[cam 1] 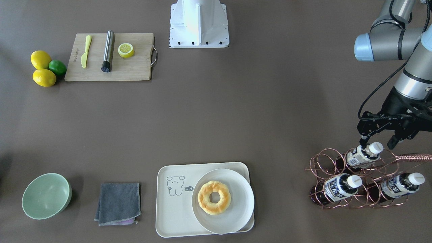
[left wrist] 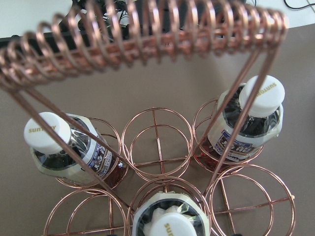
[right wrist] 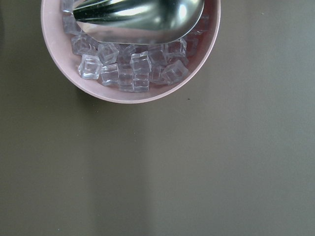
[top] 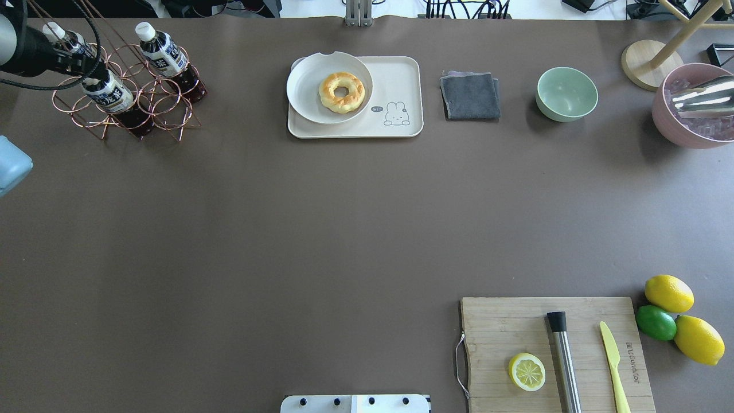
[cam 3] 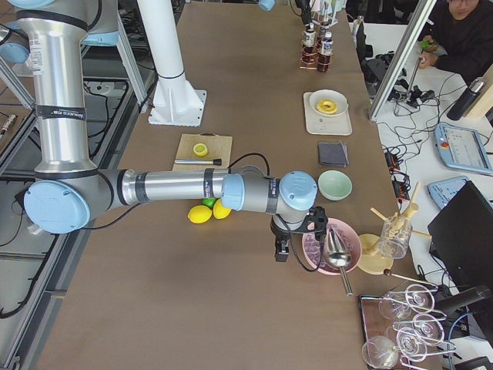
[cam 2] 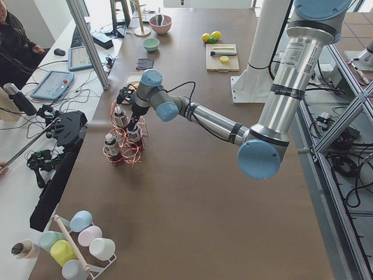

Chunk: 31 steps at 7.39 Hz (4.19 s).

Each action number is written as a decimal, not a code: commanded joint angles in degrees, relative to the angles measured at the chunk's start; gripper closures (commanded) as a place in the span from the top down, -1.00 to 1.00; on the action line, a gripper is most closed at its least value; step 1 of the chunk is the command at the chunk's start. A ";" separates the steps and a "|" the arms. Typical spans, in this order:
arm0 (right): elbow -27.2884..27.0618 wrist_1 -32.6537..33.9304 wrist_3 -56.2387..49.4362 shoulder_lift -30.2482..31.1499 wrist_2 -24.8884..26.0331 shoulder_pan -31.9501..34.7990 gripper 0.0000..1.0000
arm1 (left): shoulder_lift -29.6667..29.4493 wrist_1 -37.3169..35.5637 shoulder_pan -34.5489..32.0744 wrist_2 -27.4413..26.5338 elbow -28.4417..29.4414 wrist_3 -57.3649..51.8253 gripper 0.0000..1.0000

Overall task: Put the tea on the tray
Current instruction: 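Grasp the tea bottle with the left gripper and lift it out of the rack, then carry the bottle with the left gripper and stand it on the table center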

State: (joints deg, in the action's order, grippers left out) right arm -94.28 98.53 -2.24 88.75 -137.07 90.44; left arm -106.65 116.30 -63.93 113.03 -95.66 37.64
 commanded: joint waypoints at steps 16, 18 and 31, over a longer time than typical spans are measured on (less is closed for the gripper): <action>0.41 -0.09 -0.13 -0.25 0.05 0.00 1.00 | -4.98 -29.51 -10.25 8.70 -20.66 -6.10 -1.00; 0.15 -0.09 -0.22 -0.25 0.05 0.00 1.00 | -5.15 -32.27 -6.77 8.27 -25.00 0.81 -1.00; -0.99 -0.26 -0.13 -0.34 0.49 0.00 1.00 | -34.51 -40.56 39.93 -26.63 -10.09 29.59 -1.00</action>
State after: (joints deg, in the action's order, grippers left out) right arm -95.15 98.26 -2.36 88.51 -136.59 90.44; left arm -141.88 72.29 -24.88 86.88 -107.56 66.71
